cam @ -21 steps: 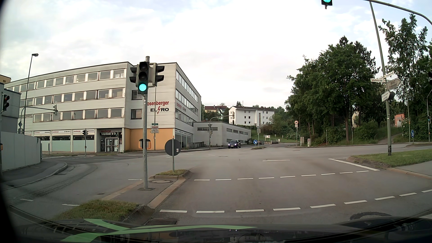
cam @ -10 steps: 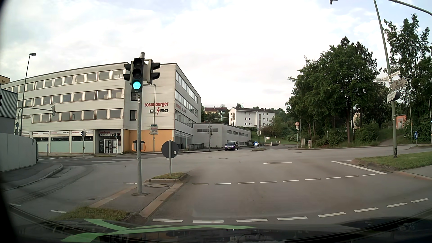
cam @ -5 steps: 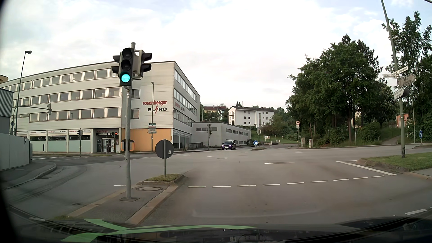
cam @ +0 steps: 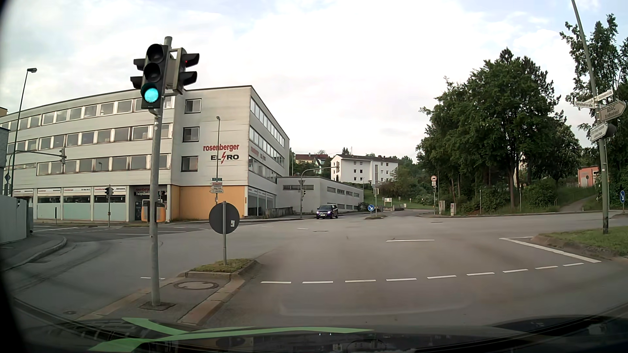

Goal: Follow the waypoints while adhering to traffic rules and regulations

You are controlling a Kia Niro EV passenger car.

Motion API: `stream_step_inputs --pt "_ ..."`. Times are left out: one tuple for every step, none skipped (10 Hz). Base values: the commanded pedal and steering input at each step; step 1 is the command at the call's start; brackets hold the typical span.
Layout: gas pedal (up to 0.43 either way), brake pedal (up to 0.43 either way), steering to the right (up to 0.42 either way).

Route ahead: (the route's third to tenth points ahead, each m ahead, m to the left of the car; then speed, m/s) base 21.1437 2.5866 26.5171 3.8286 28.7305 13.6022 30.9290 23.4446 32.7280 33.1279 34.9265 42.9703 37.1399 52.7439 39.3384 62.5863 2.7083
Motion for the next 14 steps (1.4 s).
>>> stream_step_inputs --pt "0.268 0.0 0.001" --pt "0.26 0.0 0.001" --pt "0.248 0.0 0.001" --pt "0.22 0.0 0.004" --pt "0.209 0.0 0.005" --pt "0.209 0.0 0.004" --pt "0.209 0.0 0.001" --pt "0.209 0.0 0.001" --pt "0.209 0.0 0.001" --pt "0.209 0.0 0.001" --pt "0.209 0.0 0.001" --pt "0.209 0.0 0.0" --pt "0.209 0.0 0.0" --pt "0.209 0.0 -0.001"
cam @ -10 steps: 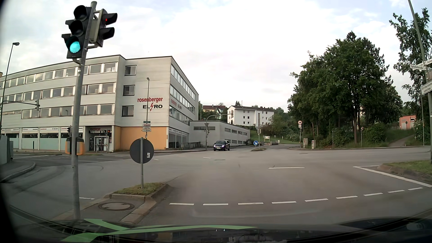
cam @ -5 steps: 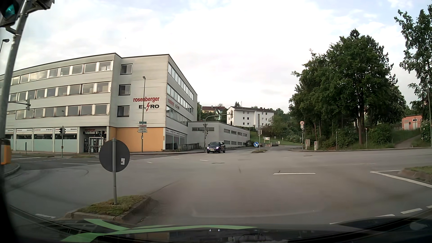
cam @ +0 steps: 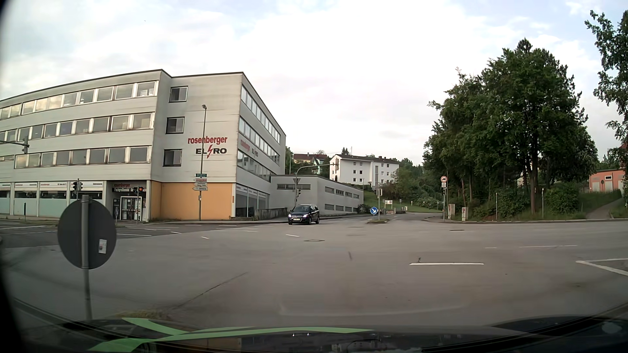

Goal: Follow the waypoints while adhering to traffic rules and regulations

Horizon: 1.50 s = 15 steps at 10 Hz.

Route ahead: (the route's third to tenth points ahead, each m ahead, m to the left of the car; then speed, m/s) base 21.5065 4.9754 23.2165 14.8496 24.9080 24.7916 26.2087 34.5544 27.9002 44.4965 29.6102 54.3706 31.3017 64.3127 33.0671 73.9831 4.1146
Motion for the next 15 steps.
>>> stream_step_inputs --pt "0.197 0.0 -0.002" --pt "0.197 0.0 -0.002" --pt "0.197 0.0 -0.002" --pt "0.197 0.0 -0.003" --pt "0.189 0.0 -0.003" --pt "0.169 0.0 -0.003" --pt "0.138 0.0 -0.003" --pt "0.13 0.0 -0.003" --pt "0.059 0.0 -0.003" --pt "0.0 0.0 -0.004" --pt "0.0 0.0 -0.004" --pt "0.0 0.0 -0.003" --pt "0.0 0.0 -0.003" --pt "0.0 0.0 -0.004" --pt "0.0 0.0 -0.004"
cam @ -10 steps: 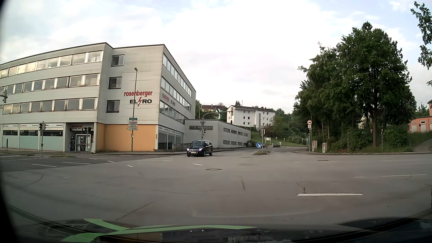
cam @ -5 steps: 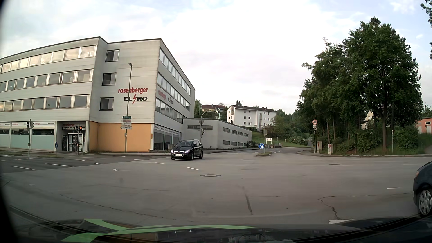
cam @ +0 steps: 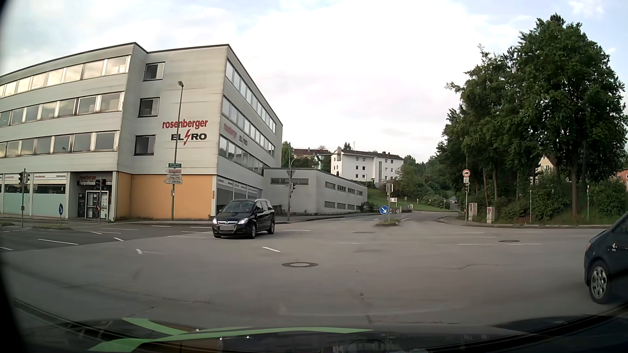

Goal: Follow the waypoints while adhering to traffic rules and regulations

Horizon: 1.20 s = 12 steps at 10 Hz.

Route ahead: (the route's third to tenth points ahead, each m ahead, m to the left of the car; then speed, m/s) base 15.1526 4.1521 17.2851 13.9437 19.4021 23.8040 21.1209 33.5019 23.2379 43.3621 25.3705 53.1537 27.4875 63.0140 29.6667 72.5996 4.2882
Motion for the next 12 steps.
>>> stream_step_inputs --pt "0.0 0.0 -0.003" --pt "0.0 0.0 -0.004" --pt "0.0 0.0 -0.004" --pt "0.0 0.0 -0.004" --pt "0.0 0.0 -0.004" --pt "0.0 0.0 -0.005" --pt "0.0 0.0 -0.007" --pt "0.0 0.0 -0.009" --pt "0.0 0.0 -0.012" --pt "0.0 0.0 -0.013" --pt "0.0 0.0 -0.014" --pt "0.0 0.0 -0.018"
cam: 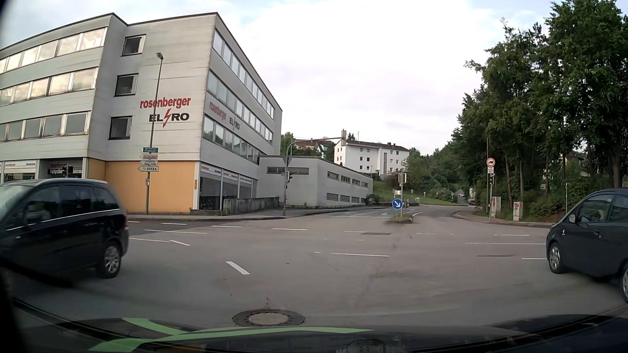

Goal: Follow the waypoints while adhering to traffic rules and regulations

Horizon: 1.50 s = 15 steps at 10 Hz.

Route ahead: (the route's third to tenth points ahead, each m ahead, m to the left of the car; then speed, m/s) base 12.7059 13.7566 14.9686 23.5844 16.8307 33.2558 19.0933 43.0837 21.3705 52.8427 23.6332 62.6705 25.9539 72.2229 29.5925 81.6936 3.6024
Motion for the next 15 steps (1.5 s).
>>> stream_step_inputs --pt "0.0 0.0 -0.024" --pt "0.0 0.0 -0.035" --pt "0.067 0.0 -0.046" --pt "0.067 0.0 -0.057" --pt "0.067 0.0 -0.073" --pt "0.067 0.0 -0.094" --pt "0.079 0.0 -0.114" --pt "0.087 0.0 -0.137" --pt "0.13 0.0 -0.156" --pt "0.13 0.0 -0.173" --pt "0.138 0.0 -0.195" --pt "0.138 0.0 -0.223" --pt "0.138 0.0 -0.242" --pt "0.138 0.0 -0.252" --pt "0.138 0.0 -0.254"
